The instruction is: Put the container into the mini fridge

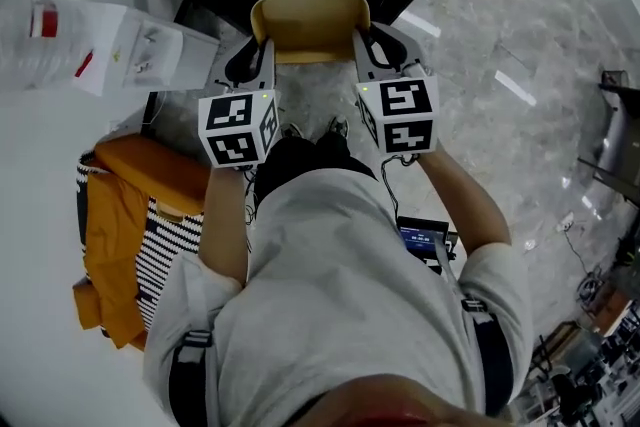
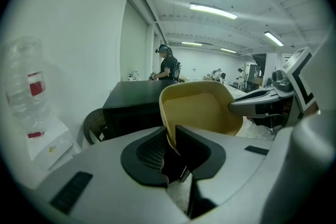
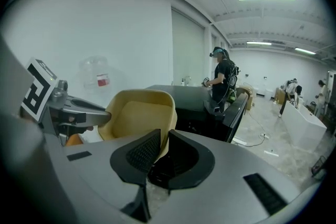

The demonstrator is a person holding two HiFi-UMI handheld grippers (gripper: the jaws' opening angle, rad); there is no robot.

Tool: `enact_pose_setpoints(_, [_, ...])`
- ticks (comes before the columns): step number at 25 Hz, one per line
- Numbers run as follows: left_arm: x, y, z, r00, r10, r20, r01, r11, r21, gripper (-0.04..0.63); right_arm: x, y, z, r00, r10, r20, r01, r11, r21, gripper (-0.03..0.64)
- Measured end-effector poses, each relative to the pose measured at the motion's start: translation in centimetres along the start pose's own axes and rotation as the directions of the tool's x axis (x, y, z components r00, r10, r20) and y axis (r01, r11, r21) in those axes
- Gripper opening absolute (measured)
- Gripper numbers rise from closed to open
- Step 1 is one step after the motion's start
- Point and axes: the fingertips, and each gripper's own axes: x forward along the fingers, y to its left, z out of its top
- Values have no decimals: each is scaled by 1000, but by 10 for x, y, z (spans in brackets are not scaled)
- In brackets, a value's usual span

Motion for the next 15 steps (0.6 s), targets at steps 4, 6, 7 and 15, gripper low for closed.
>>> enact_pose_setpoints(4, [1,3,-15,1000,-14,-16,14,1000,18,61,2,7,-14,1000,-15,-9,15,1000,18,75])
enact_pose_setpoints(6, [3,7,-23,999,-24,-24,25,999,24,61,6,13,-19,1000,-19,-6,19,1000,16,75])
enact_pose_setpoints(7, [3,9,-27,999,-32,-28,32,999,25,61,7,17,-21,1000,-22,-6,22,1000,18,75])
enact_pose_setpoints(15, [6,23,-55,994,-88,-57,92,994,64,61,19,36,-36,995,-95,26,96,995,-18,75])
